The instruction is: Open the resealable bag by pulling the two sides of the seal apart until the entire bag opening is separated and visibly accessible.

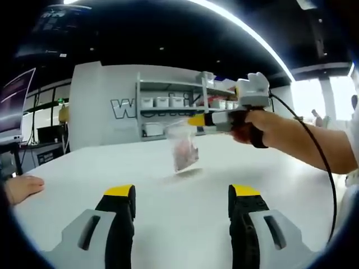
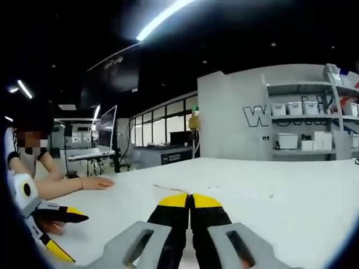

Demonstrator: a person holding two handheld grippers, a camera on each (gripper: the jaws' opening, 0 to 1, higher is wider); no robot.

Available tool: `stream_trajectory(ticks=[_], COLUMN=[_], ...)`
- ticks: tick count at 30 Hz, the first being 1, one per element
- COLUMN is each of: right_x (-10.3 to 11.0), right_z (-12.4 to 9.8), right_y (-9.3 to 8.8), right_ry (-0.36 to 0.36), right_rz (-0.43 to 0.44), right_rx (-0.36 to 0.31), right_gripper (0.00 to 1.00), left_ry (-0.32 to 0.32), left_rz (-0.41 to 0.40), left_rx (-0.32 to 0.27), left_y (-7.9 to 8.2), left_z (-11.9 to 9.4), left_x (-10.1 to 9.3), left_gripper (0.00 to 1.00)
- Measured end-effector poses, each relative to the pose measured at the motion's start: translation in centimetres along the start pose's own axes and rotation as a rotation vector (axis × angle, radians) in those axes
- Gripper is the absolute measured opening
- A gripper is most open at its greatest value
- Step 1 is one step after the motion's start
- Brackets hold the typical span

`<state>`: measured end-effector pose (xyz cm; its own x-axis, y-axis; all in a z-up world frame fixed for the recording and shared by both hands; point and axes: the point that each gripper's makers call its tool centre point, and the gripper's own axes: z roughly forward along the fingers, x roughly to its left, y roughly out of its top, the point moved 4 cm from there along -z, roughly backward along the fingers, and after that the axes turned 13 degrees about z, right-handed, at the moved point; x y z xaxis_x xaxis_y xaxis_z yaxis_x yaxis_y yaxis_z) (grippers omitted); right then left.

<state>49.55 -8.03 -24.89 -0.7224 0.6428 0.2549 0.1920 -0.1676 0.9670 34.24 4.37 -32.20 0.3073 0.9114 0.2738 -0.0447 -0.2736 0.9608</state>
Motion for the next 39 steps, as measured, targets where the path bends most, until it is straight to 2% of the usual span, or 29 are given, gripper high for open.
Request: stream_trajectory(ticks=[18, 25, 32, 39], right_x=[1.8, 2.9, 4.1, 4.6], right_z=[-2.1, -3.2, -4.2, -4.8], right_y=[-0.6, -0.7, -0.8, -1.8], right_ry=[0.017, 0.03, 0.051, 0.061], right_rz=[0.02, 0.026, 0.022, 0.043], right_rx=[-0.022, -0.044, -0.06, -0.053], right_gripper=[0.0, 0.0, 0.0, 0.0], left_ry=[-0.008, -0.016, -0.037, -0.094], left_rz=[-0.017, -0.076, -0.096, -0.2], left_rx=[-0.008, -0.025, -0.024, -0.081], left_y=[0.0, 0.5, 0.9, 2.4], left_z=[0.0, -0.4, -1.5, -2.7], left_x=[0.3, 0.4, -0.6, -2.2], left_gripper=[0.64, 0.63, 0.61, 0.53])
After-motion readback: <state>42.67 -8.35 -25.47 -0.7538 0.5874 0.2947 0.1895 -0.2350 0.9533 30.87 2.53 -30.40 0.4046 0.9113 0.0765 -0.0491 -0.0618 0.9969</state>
